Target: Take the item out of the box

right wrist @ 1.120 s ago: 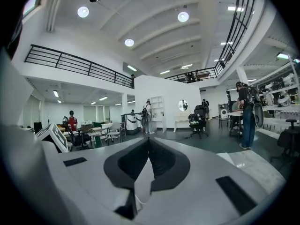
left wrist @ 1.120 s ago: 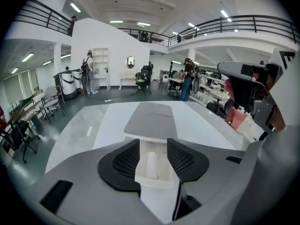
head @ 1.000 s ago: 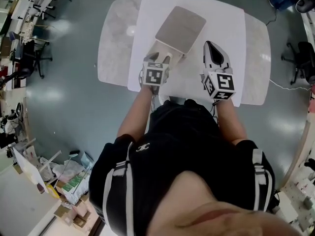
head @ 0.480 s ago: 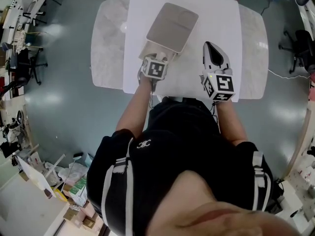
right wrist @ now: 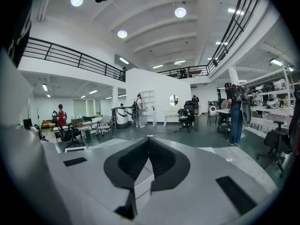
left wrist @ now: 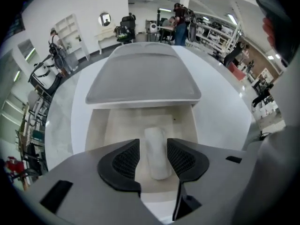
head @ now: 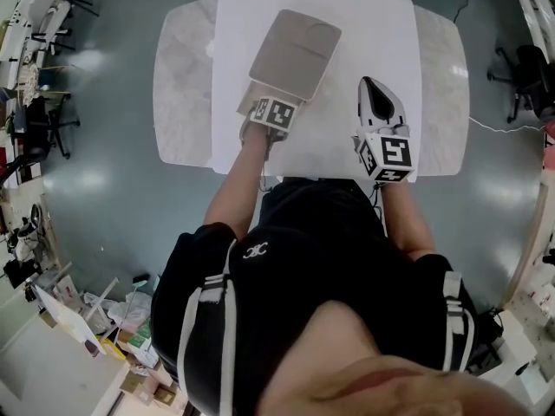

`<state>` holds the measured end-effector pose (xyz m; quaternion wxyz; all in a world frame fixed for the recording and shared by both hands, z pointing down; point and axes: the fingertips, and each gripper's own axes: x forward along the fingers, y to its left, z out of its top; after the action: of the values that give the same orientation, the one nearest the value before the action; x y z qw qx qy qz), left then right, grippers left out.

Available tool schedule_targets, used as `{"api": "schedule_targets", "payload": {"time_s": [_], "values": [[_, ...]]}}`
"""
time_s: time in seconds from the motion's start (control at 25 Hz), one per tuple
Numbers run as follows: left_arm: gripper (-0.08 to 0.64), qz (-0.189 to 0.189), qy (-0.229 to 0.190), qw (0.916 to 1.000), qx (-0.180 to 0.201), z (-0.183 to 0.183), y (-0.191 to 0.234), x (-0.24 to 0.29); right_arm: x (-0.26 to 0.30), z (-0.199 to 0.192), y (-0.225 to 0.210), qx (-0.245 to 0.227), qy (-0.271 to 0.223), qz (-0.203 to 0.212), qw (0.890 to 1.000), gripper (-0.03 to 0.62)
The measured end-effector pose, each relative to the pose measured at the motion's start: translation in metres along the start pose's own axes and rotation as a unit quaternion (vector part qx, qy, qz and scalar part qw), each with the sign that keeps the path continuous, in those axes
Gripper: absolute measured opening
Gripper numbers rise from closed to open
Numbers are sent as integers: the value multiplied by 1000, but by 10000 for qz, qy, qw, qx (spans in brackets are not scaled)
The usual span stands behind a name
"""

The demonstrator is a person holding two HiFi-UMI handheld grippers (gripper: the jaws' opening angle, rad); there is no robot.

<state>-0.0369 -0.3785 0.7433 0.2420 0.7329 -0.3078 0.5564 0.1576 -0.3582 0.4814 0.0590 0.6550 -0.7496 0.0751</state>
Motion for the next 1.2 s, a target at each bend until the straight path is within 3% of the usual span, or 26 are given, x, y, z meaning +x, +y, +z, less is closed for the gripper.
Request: {"api": "schedule_targets", "payload": {"time_s": [0.24, 0.48, 0.92, 1.2], "values": [[185, 281, 507, 9962, 653, -1, -1, 19, 0, -2, -14, -1, 2, -123, 9999, 12], [147, 448, 589, 9934, 872, 0, -2, 24, -4, -2, -23, 5, -24, -176, 9998, 12], [143, 335, -167, 9987, 353, 15, -11, -12, -4, 5, -12, -29, -118, 98, 9999, 12], [141, 432, -1030, 9937, 11, 28, -3, -62, 2, 12, 18, -78, -223, 422, 9988, 12]]}}
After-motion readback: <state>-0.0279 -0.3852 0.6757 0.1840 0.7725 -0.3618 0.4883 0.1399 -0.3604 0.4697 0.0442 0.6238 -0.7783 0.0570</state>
